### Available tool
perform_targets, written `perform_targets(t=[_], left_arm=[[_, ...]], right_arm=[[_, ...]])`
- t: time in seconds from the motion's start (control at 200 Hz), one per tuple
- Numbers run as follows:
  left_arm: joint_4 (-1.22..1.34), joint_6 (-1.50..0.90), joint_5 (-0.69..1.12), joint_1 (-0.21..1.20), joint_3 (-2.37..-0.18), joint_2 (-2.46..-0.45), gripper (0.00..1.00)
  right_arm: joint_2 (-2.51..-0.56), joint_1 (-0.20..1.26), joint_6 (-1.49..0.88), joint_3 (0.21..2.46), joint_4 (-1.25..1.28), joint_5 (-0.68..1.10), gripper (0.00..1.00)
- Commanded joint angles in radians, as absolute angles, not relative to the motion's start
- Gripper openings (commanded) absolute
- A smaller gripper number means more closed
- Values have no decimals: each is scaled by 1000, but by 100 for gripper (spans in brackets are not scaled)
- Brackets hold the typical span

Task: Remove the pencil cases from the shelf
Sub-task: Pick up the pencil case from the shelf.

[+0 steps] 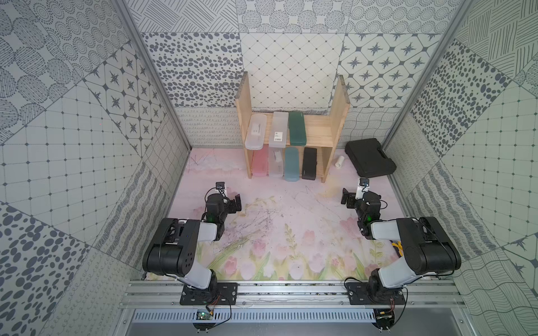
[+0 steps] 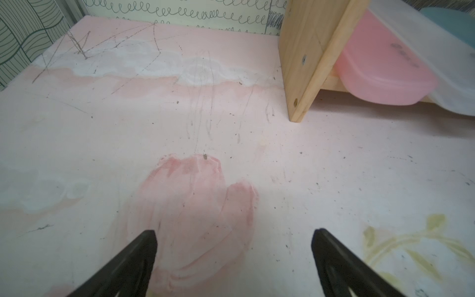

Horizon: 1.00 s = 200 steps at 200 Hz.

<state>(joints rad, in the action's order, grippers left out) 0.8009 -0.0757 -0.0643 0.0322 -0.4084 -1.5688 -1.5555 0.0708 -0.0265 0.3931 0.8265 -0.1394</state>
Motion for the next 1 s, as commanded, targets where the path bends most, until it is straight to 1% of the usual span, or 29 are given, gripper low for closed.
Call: perform_targets(t=[0.0, 0.995], left_arm=[[838, -64, -77, 39, -413, -1572, 99], [838, -64, -76, 39, -413, -1571, 99]], right_arm=[[-1552, 71, -32, 400, 856, -144, 98], [-1552, 60, -38, 406, 847, -120, 98]])
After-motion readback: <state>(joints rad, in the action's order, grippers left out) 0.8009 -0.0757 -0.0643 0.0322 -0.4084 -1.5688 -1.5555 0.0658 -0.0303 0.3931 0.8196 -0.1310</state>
